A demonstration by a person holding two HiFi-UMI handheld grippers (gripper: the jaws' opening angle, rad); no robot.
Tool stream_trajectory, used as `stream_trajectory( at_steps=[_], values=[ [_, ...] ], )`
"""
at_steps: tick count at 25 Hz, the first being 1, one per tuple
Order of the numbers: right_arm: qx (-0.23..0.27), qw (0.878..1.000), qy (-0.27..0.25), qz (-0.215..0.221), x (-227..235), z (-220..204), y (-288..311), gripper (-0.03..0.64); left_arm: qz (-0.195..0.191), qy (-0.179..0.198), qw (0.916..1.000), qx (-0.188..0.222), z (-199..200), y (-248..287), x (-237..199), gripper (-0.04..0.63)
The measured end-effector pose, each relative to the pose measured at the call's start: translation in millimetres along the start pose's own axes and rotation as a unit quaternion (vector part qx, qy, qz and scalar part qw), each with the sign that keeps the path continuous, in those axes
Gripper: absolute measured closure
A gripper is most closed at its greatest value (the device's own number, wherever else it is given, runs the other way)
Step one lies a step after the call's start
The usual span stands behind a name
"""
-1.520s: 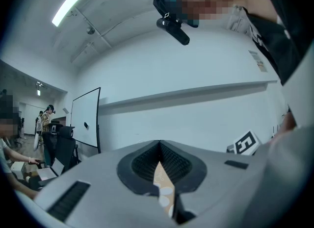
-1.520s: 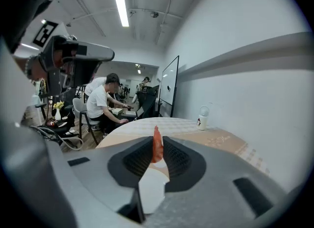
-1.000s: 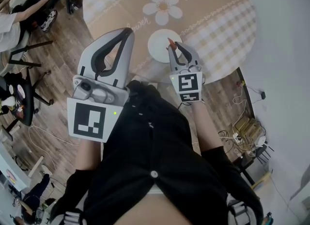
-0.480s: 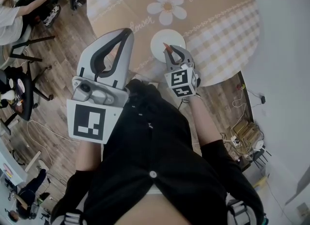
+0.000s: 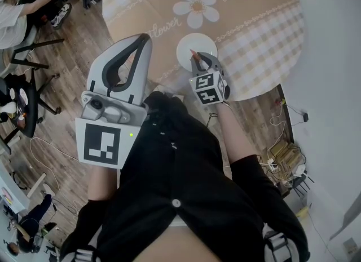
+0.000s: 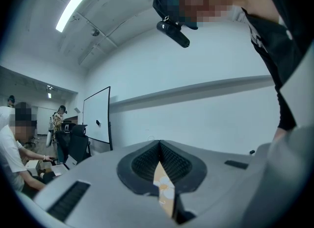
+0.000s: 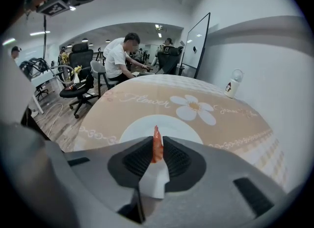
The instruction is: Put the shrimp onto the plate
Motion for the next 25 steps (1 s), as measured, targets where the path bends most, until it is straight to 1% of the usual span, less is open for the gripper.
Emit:
stream_trajectory(
  at_steps=[7,12,16,21,25],
  values=[
    [-0.022,1.0,0.0,0.002,2.6,-9.2,8.9,0.565,0.003,0.001,1.0,-0.002,-0.2,-2.9,-1.3,0.592],
    [-0.03,0.998,0.053,0.0,4.8,-12.8,14.6,0.565,0.017,-0.007,0.9998,-0.001,-1.9,-3.7,-4.6,0.592],
    [-0.032,0.996,0.086,-0.005,6.2,-14.4,16.8,0.565,0.019,-0.008,0.9998,-0.001,-1.8,-4.1,-5.6,0.592],
    [-0.034,0.994,0.1,-0.012,8.5,-15.9,17.5,0.565,0.021,-0.005,0.9998,-0.004,-3.2,-5.9,-7.8,0.592],
    [-0.024,0.991,0.128,-0.019,9.3,-13.2,15.3,0.561,0.021,-0.007,0.9997,-0.005,-4.0,-8.4,-8.2,0.592]
  ],
)
Point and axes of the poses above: the fingertips, and each gripper's own axes: y forward along the fingers, x to its right, z out of its top, the point moved 1 cm from there along -y, backward along the fingers, and after that the axes turned 11 degrees about x, right-handed, at the moved point
